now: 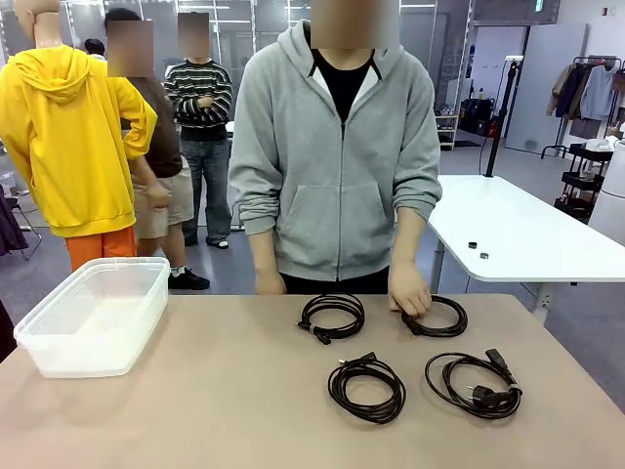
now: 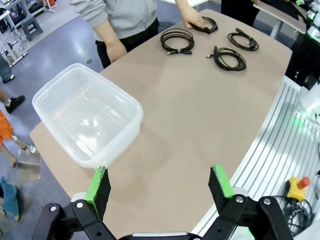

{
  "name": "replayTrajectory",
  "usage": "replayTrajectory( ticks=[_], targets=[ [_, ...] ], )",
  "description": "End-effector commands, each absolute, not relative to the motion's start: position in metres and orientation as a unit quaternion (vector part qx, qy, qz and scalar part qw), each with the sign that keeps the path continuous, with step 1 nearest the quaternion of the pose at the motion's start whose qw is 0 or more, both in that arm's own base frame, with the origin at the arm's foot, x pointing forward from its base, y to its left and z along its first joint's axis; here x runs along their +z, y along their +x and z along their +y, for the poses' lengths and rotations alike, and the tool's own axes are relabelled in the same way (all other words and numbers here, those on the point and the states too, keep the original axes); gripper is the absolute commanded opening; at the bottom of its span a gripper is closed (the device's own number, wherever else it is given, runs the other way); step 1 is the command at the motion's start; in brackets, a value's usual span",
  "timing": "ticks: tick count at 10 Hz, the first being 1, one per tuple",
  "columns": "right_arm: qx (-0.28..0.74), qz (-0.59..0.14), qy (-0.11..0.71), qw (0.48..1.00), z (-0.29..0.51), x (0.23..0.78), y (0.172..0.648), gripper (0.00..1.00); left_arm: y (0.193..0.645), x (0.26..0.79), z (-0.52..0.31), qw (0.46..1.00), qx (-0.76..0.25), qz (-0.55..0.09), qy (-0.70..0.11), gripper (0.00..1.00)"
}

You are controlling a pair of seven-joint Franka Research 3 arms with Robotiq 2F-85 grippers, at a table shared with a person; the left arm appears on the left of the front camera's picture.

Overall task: Organize and store the cables.
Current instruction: Place the Power Cable into the Organizing box.

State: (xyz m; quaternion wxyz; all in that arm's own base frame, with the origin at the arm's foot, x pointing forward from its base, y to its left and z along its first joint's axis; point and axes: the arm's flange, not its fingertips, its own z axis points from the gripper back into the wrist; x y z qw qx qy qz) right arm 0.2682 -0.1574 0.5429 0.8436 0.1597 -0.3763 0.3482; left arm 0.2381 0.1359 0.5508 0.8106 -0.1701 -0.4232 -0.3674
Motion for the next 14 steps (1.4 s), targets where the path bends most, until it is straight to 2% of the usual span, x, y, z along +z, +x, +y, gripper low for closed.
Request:
replayTrajectory(
  ticks=[1,14],
  targets=[
    [0.356,-0.377,0.16,0.84,-0.1578,0.5426,0.2673,1.0,0.24,0.5512,0.1345,0.804,-0.376,-0.425,-0.174,1.0],
    [0.356,-0.377,0.16,0.84,-0.1578,0.5426,0.2673,1.0,0.24,0.5512,0.1345,0.804,-0.376,-0.425,-0.174,1.0]
  ],
)
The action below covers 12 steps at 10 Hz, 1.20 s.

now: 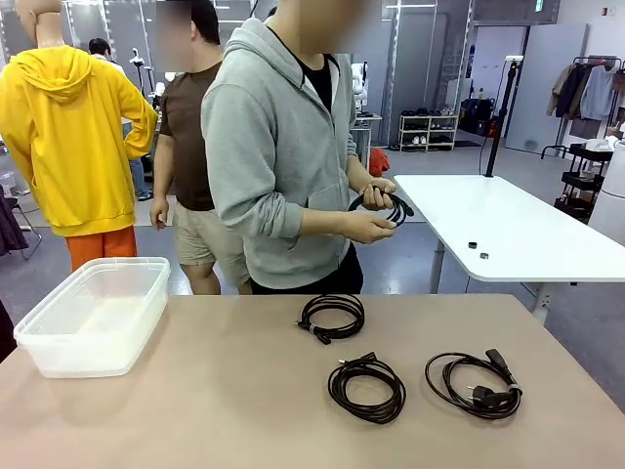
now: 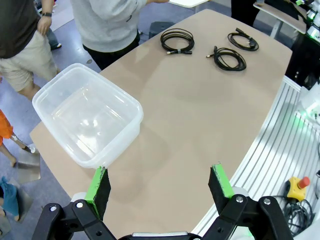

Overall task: Organize and store the cables.
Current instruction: Place the Power Cable into the Organizing box.

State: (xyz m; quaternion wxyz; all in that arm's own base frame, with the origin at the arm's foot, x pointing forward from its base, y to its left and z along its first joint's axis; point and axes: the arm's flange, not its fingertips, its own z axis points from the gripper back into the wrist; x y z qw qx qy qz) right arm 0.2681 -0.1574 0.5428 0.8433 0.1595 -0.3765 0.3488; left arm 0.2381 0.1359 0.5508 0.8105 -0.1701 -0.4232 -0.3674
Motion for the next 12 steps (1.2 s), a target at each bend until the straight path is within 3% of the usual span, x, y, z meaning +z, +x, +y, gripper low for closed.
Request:
replayTrajectory(
  ticks=[1,8,10,12],
  targets=[
    [0.356,-0.377,0.16,0.84,-0.158,0.543,0.267,1.0,0.24,0.551,0.135,0.804,-0.376,-0.425,-0.174,1.0],
    [0.349,-0.376,0.16,0.843,-0.157,0.543,0.268,1.0,0.24,0.551,0.135,0.804,-0.376,-0.425,-0.174,1.0],
    [0.302,-0.271,0.129,0.905,-0.121,0.553,0.287,1.0,0.24,0.551,0.135,0.804,-0.376,-0.425,-0.174,1.0],
    [0.297,-0.214,0.103,0.925,-0.094,0.542,0.312,1.0,0.24,0.551,0.135,0.804,-0.376,-0.425,-0.174,1.0]
  ],
)
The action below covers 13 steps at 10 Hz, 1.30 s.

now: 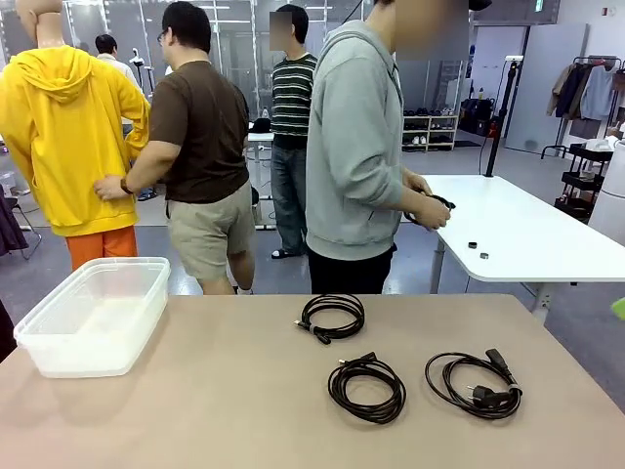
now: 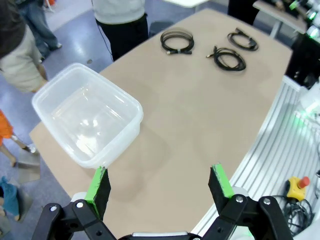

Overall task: Organize and store the cables.
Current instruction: Place the Power Cable into the Organizing box.

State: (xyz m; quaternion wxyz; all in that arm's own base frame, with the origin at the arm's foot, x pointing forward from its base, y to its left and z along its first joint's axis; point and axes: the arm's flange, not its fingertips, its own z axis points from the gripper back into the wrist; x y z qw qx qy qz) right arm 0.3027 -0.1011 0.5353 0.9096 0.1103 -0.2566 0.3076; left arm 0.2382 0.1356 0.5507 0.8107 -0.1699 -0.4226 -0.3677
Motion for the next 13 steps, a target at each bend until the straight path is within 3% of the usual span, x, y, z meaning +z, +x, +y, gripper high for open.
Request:
replayTrajectory(
  ticks=[1,5,13],
  targets=[
    [0.278,-0.192,0.112,0.934,-0.085,0.533,0.324,1.0,0.24,0.551,0.135,0.804,-0.376,-0.425,-0.174,1.0],
    [0.241,-0.116,0.068,0.961,-0.049,0.488,0.358,1.0,0.24,0.551,0.135,0.804,-0.376,-0.425,-0.174,1.0],
    [0.207,-0.083,0.032,0.974,-0.032,0.442,0.397,1.0,0.24,0.551,0.135,0.804,-0.376,-0.425,-0.174,1.0]
  ],
)
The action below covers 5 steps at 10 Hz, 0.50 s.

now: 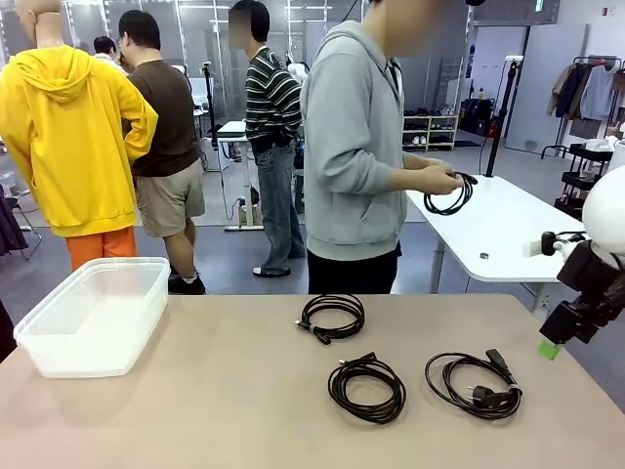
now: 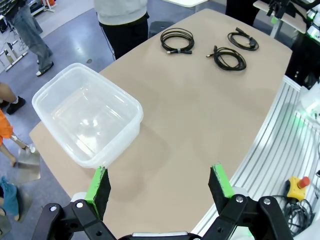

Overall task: Organize and store the cables.
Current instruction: Place the Power Cable into the Organizing box.

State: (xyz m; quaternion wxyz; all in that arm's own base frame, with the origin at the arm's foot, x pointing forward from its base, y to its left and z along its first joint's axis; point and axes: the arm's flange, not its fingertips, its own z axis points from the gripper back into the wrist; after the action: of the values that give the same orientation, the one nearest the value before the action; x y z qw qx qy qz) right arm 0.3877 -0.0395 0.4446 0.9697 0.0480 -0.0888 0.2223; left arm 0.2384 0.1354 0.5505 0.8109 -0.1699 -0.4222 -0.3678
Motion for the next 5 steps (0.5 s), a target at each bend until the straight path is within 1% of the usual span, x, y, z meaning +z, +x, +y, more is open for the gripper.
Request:
replayTrajectory(
  ticks=[1,4,5],
  targets=[
    [0.202,-0.08,0.03,0.976,-0.029,0.436,0.403,1.0,0.24,0.551,0.135,0.804,-0.376,-0.425,-0.174,1.0],
    [0.191,-0.069,0.023,0.979,-0.02,0.414,0.418,1.0,0.24,0.551,0.135,0.804,-0.376,-0.425,-0.174,1.0],
    [0.173,-0.086,0.002,0.981,-0.02,0.409,0.421,1.0,0.24,0.551,0.135,0.804,-0.376,-0.425,-0.174,1.0]
  ],
)
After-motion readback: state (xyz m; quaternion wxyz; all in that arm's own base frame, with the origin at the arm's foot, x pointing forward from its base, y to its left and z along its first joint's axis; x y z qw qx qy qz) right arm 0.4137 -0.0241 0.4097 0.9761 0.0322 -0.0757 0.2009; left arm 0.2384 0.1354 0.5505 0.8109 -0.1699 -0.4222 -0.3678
